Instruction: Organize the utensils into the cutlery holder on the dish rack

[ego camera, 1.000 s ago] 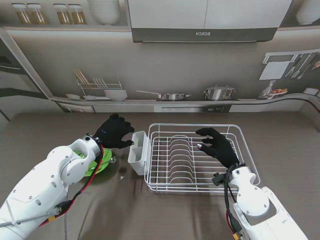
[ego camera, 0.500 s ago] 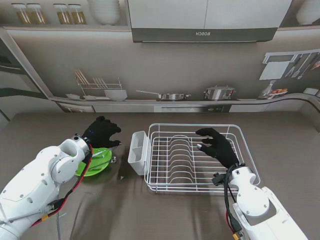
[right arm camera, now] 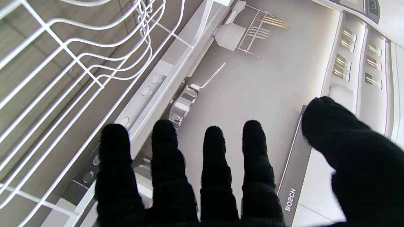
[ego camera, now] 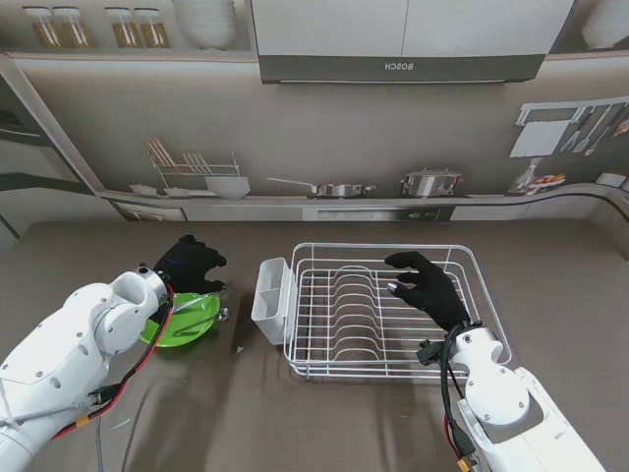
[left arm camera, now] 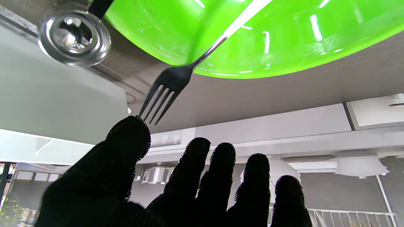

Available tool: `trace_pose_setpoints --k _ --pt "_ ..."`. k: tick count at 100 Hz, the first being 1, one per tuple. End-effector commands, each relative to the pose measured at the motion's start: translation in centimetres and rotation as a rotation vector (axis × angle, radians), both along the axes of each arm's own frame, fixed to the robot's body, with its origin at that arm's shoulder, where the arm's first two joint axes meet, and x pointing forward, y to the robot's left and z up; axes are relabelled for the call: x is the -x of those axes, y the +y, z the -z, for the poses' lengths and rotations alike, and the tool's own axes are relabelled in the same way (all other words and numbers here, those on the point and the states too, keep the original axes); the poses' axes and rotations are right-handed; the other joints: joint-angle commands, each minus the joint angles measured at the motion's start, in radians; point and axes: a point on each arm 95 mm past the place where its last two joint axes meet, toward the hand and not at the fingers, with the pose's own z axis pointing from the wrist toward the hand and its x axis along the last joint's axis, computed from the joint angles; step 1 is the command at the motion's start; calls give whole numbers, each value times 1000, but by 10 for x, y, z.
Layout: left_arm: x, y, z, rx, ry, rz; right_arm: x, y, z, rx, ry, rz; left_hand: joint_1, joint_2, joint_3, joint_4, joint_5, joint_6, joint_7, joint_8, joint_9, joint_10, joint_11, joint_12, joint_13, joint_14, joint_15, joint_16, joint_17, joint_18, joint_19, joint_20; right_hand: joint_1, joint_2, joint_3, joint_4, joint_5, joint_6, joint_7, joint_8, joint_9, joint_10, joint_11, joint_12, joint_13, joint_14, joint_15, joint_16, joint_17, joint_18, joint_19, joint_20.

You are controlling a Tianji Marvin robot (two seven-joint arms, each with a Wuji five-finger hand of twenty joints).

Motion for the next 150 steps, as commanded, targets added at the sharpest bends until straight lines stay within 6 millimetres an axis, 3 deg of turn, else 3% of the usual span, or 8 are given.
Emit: trace_pose_setpoints --k 1,38,91,129,150 --pt "-1 2 2 -13 25 -3 2 4 2 -3 12 -16 21 -5 25 11 -34 24 -22 -13 -35 10 -11 -10 -29 -14 -22 -3 -25 -24 -19 -4 -11 7 11 19 0 -4 -8 5 5 -1 -7 -3 28 -17 -4 14 -1 -23 -23 21" --pt "-4 2 9 -17 83 6 2 4 3 -2 15 -16 36 -20 44 3 -46 -4 -26 -28 -64 12 -18 -20 -54 -25 -36 -7 -48 -34 -31 -12 -12 9 11 19 -2 -5 -8 4 4 -2 -7 -3 29 -16 -4 14 1 -24 -24 22" --pt "-6 0 19 -22 144 -3 1 3 3 -1 16 -10 44 -9 37 -5 -81 -2 -41 -49 -97 11 -27 -32 -81 -33 -54 -13 -77 -45 -45 -22 -10 11 13 19 -1 -4 -8 4 6 -1 -6 -2 28 -17 -4 14 1 -23 -26 23" --pt "-7 0 24 -10 170 -22 1 3 3 -3 17 -9 60 8 28 -3 -68 -20 -29 -47 -100 9 -26 -34 -84 -37 -55 -11 -82 -49 -45 -22 -8 13 14 20 -1 -4 -8 4 7 0 -5 -2 29 -16 -3 14 1 -24 -27 24" --pt "-8 -1 26 -1 171 -27 1 3 3 -11 18 -9 74 16 31 -2 -23 -42 0 -28 -90 4 -21 -32 -76 -35 -51 -9 -79 -48 -42 -21 -8 12 15 20 1 -4 -7 4 8 2 -6 -2 29 -14 -3 14 2 -24 -27 24"
